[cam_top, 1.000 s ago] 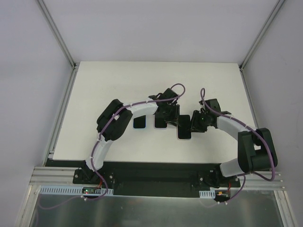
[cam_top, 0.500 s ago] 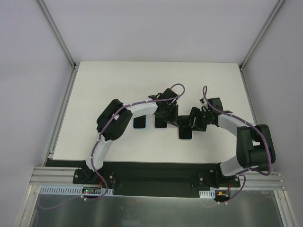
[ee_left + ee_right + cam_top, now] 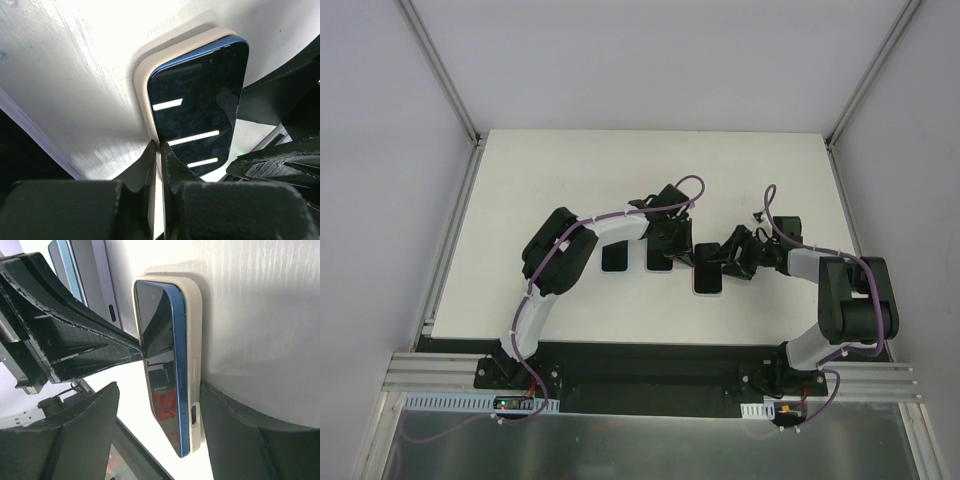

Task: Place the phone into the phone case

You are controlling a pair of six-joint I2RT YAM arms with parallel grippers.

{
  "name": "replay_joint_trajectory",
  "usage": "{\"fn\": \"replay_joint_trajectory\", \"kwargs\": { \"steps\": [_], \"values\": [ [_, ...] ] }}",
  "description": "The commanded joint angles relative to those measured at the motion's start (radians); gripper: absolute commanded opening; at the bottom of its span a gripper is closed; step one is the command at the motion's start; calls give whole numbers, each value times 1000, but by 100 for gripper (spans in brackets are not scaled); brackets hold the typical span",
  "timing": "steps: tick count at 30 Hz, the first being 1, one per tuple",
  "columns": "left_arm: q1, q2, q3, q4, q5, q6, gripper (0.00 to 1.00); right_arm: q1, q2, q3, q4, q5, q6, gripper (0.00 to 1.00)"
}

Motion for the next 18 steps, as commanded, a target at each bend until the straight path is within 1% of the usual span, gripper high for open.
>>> {"fn": "replay_joint_trajectory", "kwargs": {
  "steps": [1, 8, 12, 13, 16, 18],
  "values": [
    [-37, -8, -21, 55, 91, -26, 1, -3, -12, -24, 133, -174, 76, 65],
    [-37, -8, -24, 66, 94, -28, 2, -11, -27, -34, 146, -181, 84, 63],
    [-37, -10, -29, 66, 92, -28, 1, -14, -33, -41, 149, -181, 84, 55],
    [-37, -8, -31, 66, 91, -28, 1, -16, -36, -41, 149, -178, 86, 52],
    [-37, -8, -32, 67, 89, -28, 1, -20, -44, -47, 149, -180, 92, 47],
    [-37, -5, -34, 66, 88, -28, 2, -23, -49, -47, 147, -178, 95, 46]
  ]
}}
